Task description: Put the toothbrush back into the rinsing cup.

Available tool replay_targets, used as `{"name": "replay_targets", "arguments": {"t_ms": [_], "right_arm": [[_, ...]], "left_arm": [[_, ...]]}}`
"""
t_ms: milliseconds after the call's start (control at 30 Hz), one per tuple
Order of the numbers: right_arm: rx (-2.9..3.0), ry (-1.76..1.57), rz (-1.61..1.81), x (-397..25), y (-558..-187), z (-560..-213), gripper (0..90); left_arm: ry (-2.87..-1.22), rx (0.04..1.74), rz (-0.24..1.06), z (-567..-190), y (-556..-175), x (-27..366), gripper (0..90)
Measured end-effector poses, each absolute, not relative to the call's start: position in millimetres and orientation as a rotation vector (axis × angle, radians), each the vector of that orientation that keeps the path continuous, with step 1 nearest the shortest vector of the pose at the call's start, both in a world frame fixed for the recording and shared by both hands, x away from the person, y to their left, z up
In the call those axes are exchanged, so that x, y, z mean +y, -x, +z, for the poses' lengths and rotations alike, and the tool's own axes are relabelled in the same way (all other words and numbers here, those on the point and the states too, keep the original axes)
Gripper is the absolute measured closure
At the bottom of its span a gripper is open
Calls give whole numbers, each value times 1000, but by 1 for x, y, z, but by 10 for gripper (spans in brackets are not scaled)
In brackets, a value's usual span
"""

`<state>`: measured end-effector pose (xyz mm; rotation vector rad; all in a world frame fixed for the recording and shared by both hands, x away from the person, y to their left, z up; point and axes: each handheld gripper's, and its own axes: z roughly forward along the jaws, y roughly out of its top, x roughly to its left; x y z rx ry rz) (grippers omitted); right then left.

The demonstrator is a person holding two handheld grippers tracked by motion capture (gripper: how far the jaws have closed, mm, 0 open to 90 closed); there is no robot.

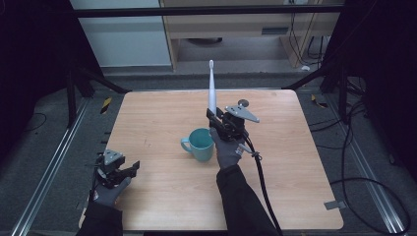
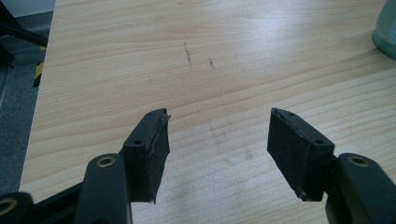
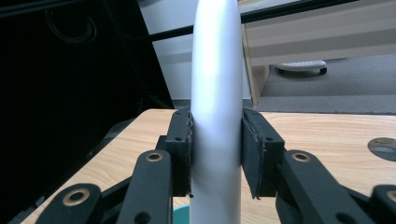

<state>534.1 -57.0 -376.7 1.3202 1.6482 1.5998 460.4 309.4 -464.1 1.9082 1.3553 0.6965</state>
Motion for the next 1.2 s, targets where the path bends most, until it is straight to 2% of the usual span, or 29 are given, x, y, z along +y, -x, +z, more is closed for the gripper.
{"name": "replay_targets", "arguments": {"t_ms": [500,1200], "right_arm": [[1661,-1329,1594,-25,-535,-399,663],[1774,-1386,1459,-12,-532,-443,660]], "left_arm": [[-1908,1354,697,-464,-461,310,380],[-1915,1352,702,-464,-461,309,380]]}}
